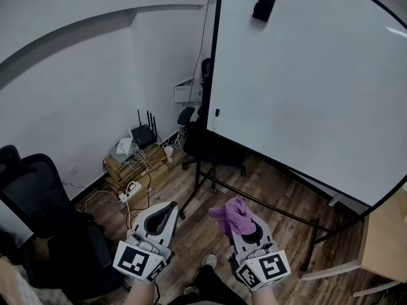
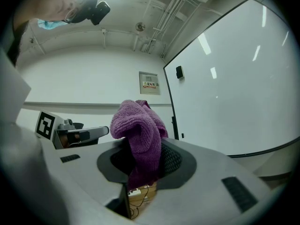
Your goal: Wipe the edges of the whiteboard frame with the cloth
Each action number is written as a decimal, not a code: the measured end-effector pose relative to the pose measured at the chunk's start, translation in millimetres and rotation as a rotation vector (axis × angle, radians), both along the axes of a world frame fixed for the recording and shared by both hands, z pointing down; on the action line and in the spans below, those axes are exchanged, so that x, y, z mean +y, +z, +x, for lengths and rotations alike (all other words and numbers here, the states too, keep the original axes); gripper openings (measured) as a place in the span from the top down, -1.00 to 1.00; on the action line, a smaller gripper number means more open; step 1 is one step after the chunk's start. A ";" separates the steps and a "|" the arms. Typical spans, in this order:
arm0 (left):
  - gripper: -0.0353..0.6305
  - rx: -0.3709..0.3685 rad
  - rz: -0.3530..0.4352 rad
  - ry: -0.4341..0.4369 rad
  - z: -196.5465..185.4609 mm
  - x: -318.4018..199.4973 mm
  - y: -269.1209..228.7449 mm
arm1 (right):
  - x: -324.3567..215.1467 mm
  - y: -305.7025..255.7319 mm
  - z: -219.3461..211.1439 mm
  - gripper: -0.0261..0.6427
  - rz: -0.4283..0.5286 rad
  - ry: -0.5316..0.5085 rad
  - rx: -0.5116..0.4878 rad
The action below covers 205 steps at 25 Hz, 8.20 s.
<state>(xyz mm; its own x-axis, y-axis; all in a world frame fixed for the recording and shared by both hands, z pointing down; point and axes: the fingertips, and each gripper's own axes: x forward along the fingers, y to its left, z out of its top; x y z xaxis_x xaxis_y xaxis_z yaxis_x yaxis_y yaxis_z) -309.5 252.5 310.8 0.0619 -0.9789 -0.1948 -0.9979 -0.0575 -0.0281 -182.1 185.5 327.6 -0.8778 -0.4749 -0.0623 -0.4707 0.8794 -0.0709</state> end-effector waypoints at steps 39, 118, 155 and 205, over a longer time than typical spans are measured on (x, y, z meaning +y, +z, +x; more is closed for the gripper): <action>0.84 -0.097 -0.007 0.014 -34.6 -228.2 -31.4 | -223.1 -12.9 -44.9 0.63 -0.012 -0.018 -0.069; 0.84 0.016 -0.156 0.469 -257.7 -447.7 53.9 | -399.8 124.7 -289.1 0.62 -0.269 0.373 0.177; 0.84 0.036 -0.312 0.501 -270.5 -461.5 115.7 | -471.8 258.7 -328.3 0.62 -0.453 0.443 0.275; 0.84 0.009 -0.342 0.530 -161.8 -454.6 107.1 | -481.1 262.6 -171.4 0.63 -0.421 0.578 0.324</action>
